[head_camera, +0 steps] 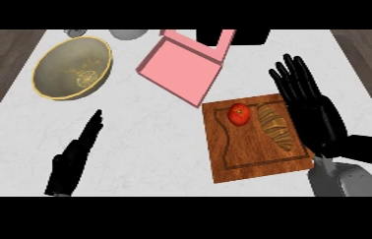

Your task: Pick the tomato from the cutting board and place it in the cardboard box

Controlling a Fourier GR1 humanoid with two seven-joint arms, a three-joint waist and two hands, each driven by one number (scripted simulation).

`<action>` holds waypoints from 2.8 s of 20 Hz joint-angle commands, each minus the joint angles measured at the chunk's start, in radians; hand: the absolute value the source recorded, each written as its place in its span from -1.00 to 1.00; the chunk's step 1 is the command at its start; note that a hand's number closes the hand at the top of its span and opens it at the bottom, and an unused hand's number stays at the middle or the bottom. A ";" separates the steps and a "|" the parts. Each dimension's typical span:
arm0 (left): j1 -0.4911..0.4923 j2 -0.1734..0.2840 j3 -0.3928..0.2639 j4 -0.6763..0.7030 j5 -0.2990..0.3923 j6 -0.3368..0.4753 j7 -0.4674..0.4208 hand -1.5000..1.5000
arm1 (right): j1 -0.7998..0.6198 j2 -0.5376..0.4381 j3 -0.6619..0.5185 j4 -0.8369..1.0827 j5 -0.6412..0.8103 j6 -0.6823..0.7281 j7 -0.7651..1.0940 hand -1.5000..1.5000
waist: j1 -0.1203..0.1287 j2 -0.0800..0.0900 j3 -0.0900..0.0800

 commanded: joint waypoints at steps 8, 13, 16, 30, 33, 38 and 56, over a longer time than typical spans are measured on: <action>-0.070 -0.060 0.142 0.060 0.037 0.123 0.031 0.00 | -0.083 -0.413 -0.023 0.125 0.570 -0.069 -0.013 1.00 | 0.010 0.031 -0.047; -0.144 -0.103 0.172 0.160 0.057 0.117 0.020 0.00 | 0.033 -0.194 0.014 0.220 0.691 -0.338 -0.172 -1.00 | 0.001 0.029 -0.033; -0.145 -0.129 0.182 0.213 0.032 0.134 -0.029 0.00 | 0.044 -0.249 0.012 0.165 0.741 -0.318 -0.134 -1.00 | 0.000 0.026 -0.034; -0.157 -0.114 0.216 0.213 0.030 0.095 0.009 0.00 | -0.166 -0.386 0.111 -0.060 0.788 0.135 0.543 -1.00 | 0.016 0.024 -0.034; -0.162 -0.148 0.222 0.278 0.025 0.080 -0.081 0.00 | -0.255 -0.334 0.142 -0.013 0.803 0.198 0.622 -1.00 | 0.018 0.027 -0.034; -0.193 -0.164 0.218 0.248 0.007 0.099 -0.015 0.00 | -0.203 -0.224 0.258 -0.061 0.920 0.199 0.761 -1.00 | 0.012 0.026 -0.034; -0.149 -0.177 0.281 0.204 -0.035 0.039 0.014 0.00 | -0.338 0.021 0.198 0.129 1.088 0.394 0.882 -1.00 | 0.014 0.026 -0.033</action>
